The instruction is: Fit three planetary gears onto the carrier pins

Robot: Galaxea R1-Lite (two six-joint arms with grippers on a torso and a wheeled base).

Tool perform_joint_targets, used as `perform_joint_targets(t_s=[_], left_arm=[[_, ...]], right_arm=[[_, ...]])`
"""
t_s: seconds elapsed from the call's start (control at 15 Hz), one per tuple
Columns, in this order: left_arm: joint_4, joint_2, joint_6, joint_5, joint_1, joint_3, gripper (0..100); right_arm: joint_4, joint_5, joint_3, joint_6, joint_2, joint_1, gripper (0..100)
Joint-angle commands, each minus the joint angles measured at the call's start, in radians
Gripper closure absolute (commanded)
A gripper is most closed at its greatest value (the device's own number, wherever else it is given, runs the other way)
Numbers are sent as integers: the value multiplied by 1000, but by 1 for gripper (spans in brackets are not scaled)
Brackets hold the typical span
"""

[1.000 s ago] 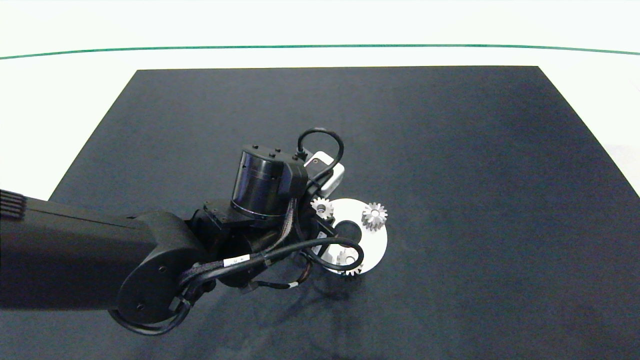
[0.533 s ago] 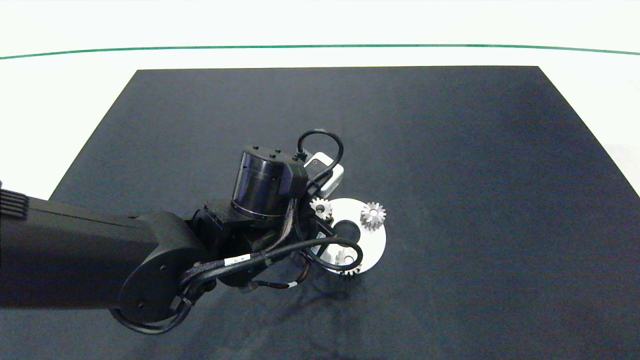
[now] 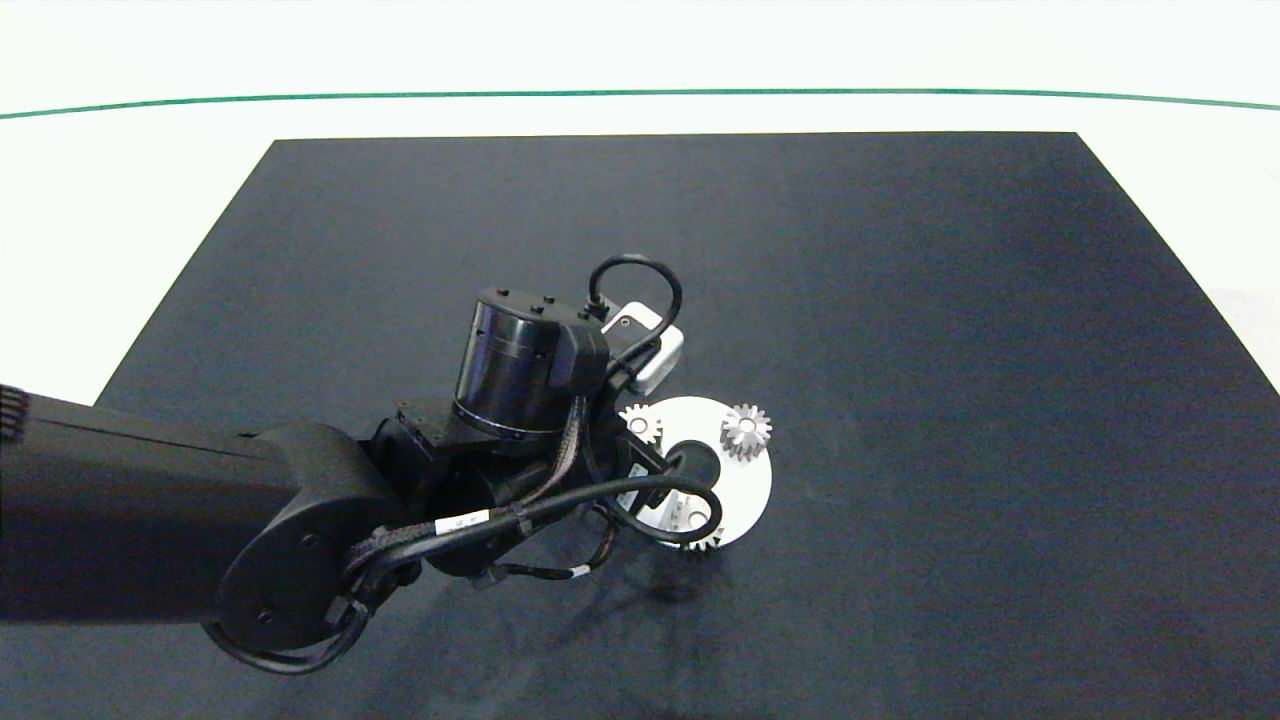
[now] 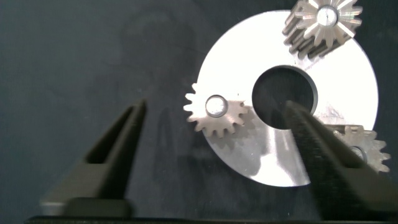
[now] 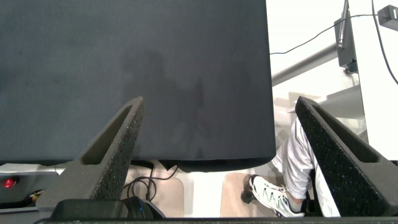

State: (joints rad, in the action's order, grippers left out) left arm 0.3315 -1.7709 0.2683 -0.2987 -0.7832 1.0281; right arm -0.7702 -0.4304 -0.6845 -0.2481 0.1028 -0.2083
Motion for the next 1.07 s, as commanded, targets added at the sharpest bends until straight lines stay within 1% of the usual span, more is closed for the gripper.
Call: perform_joint_targets(t_s=[0.07,0.13,0.2,0.27,0.33,0.4,0.53,0.6,0.67,0.73,0.8,0.93,1.0,1.07], left_arm=[[-112,133,6,-2,2,10,0],[-224,212,9,-2,2,18,0],[-319,301,8,-2,2,6,0],[-364,350,3,-2,5,-2,0],[-468,482,-1,-2,56,-31,0],[-509,571,-1,-2,119,-59,0],[-563,769,-6,-2,277,-141,0],[-600,866,-6,-2,367,-175,0],[-666,966,-6,-2,479,-215,0],[-721,1064,-6,-2,575,-255,0],[-752,1156,-6,-2,653,-289,0],[-767,1337,-3,0,802,-367,0],[-769,1423,-1,6,818,-408,0],[-769,1484,-1,7,809,-441,0]], right_arm=[[-3,-2,-23,-2,8,-2,0],[-3,-2,-44,-2,17,-3,0],[-3,-1,-73,-2,37,-16,0],[-1,-1,-92,-2,61,-26,0],[2,6,-158,-2,152,-52,0],[15,12,-187,0,216,-68,0],[60,9,-201,0,285,-91,0],[75,9,-202,0,307,-89,0],[77,9,-201,0,325,-88,0],[77,9,-193,1,341,-79,0],[77,7,-182,13,345,-57,0],[75,4,-162,18,316,40,0],[74,4,-148,16,276,96,0],[68,4,-125,15,219,130,0]])
